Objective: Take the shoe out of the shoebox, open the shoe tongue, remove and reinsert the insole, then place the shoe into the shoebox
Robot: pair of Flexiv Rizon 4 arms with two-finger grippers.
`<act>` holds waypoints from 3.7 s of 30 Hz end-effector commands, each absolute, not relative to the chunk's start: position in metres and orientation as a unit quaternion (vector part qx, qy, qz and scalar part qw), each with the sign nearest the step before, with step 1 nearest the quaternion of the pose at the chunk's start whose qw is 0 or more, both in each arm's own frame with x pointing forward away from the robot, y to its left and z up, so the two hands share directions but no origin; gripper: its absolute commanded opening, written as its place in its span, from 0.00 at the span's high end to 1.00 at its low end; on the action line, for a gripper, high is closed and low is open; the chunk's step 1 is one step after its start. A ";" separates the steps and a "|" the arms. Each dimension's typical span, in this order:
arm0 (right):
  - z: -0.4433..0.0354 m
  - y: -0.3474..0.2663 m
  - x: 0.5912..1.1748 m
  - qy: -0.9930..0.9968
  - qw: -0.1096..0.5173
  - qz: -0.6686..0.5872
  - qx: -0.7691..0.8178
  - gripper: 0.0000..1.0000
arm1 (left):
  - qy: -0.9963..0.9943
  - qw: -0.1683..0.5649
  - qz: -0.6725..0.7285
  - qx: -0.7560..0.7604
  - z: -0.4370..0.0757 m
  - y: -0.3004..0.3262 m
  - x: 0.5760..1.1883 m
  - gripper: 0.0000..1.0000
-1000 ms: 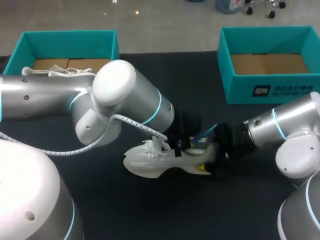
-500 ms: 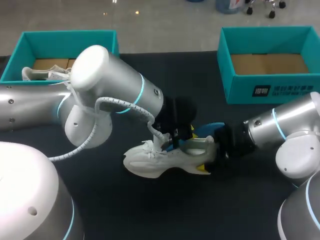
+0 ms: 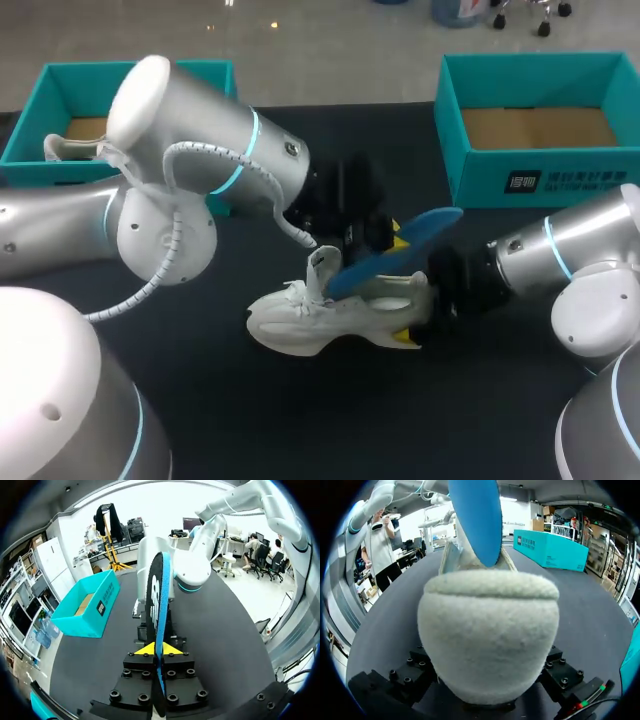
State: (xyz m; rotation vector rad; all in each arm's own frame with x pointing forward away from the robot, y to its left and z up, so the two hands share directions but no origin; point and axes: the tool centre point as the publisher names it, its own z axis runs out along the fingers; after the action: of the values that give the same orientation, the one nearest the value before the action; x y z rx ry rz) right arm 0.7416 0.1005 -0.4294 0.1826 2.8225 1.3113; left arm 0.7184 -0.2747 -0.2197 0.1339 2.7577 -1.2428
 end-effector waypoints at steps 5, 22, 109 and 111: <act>-0.432 0.101 0.741 0.906 0.013 0.419 0.059 1.00 | 0.893 0.048 -0.440 0.082 -0.186 -0.269 0.709 1.00; -0.432 0.101 0.741 0.906 0.013 0.419 0.059 1.00 | 0.889 0.043 -0.444 0.109 -0.171 -0.268 0.706 1.00; -0.432 0.101 0.741 0.906 0.013 0.419 0.059 1.00 | 0.670 -0.341 -0.655 -0.080 0.058 -0.228 0.577 1.00; -0.432 0.101 0.741 0.906 0.013 0.419 0.059 1.00 | 0.668 -0.341 -0.656 -0.080 0.060 -0.225 0.574 1.00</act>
State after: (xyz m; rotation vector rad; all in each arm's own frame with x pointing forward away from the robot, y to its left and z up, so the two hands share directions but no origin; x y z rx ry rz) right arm 0.7416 0.1005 -0.4295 0.1827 2.8225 1.3112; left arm 0.5811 -0.2354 0.0594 -0.3086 2.7406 -2.6819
